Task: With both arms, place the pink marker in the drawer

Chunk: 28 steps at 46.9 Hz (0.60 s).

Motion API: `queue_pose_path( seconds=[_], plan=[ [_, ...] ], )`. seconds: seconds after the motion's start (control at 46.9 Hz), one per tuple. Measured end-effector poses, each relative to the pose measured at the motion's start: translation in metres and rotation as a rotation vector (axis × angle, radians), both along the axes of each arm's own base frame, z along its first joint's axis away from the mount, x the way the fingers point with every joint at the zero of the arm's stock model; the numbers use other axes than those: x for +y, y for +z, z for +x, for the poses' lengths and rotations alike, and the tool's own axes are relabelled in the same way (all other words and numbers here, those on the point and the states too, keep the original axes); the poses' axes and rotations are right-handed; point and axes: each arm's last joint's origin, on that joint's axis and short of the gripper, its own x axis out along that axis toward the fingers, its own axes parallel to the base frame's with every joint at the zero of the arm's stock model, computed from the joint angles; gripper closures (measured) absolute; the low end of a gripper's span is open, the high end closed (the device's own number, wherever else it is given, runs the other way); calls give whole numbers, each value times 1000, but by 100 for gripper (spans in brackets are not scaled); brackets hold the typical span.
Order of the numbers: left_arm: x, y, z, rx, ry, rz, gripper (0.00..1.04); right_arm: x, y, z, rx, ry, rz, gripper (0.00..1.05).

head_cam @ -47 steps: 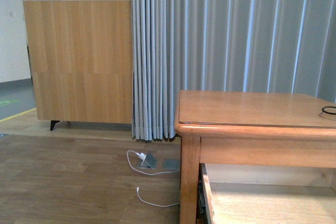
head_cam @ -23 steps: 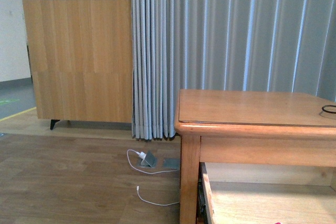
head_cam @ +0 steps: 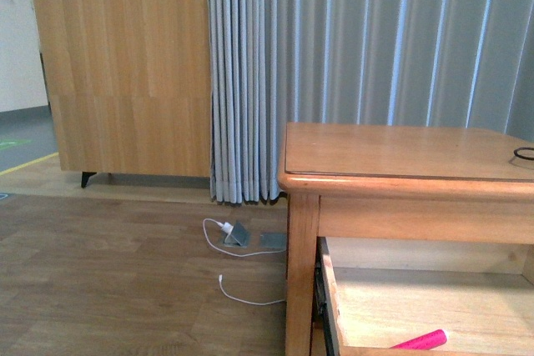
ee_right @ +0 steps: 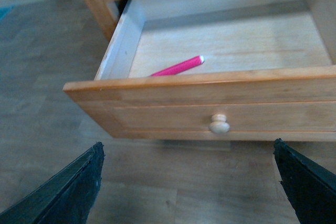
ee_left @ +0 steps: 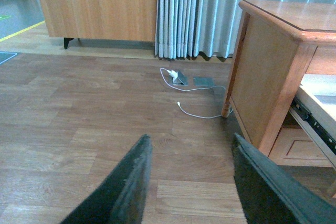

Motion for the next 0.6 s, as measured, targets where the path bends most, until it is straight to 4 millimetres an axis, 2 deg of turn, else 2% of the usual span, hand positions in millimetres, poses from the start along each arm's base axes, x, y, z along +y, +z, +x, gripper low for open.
queue_pose_path(
  seconds=[0.171, 0.277, 0.448, 0.597],
  plan=[
    [0, 0, 0, 0, 0, 0, 29, 0, 4, 36, 134, 56, -44, 8],
    [0, 0, 0, 0, 0, 0, 6, 0, -11, 72, 264, 87, -65, 8],
    [0, 0, 0, 0, 0, 2, 6, 1, -44, 116, 393, 44, -107, 8],
    [0, 0, 0, 0, 0, 2, 6, 4, -54, 139, 346, -2, -140, 8]
  ],
)
